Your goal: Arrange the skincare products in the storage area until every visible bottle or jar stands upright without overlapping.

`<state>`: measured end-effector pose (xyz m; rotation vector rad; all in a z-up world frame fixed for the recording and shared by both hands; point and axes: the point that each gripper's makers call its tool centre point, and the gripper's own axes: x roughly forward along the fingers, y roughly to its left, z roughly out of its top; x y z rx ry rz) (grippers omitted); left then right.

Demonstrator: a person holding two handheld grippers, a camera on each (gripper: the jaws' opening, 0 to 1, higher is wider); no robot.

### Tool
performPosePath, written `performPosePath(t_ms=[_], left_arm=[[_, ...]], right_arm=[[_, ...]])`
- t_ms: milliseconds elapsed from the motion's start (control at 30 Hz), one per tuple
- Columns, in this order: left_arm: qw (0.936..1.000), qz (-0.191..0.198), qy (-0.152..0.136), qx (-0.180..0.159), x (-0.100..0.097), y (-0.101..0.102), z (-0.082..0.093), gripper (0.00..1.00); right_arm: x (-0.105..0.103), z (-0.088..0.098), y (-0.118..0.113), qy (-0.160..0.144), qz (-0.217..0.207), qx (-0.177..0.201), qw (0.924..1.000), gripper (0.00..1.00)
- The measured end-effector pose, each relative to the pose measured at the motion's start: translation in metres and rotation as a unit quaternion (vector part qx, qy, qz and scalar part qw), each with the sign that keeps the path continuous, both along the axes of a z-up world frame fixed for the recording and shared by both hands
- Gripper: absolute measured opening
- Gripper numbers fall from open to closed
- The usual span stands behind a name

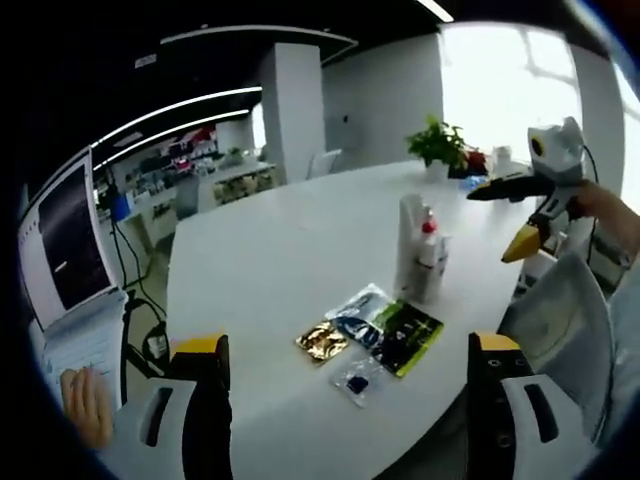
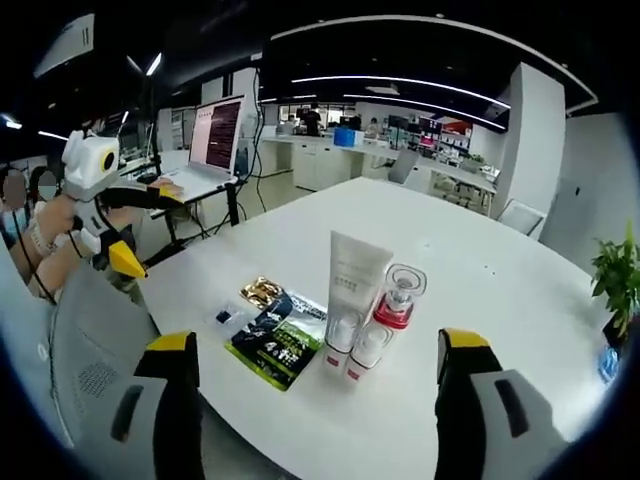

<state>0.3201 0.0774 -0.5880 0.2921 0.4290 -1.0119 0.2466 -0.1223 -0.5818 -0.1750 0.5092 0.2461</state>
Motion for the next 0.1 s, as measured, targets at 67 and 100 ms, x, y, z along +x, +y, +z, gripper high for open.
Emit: performPosePath(t_ms=[67, 100], left_arm=[[1.0, -0.003, 0.002, 0.001, -0.001, -0.0009, -0.0011, 0.97], [1.0, -0.004, 0.004, 0.002, -0.0018, -0.0017, -0.0022, 0.97]], right_arm=[[-0.0004, -0.0005, -0.0005, 0.0, -0.001, 0.001, 1.0, 0.99], [-0.0008, -0.0012, -0.0012, 0.002, -0.002, 0.0, 1.0, 0.99]])
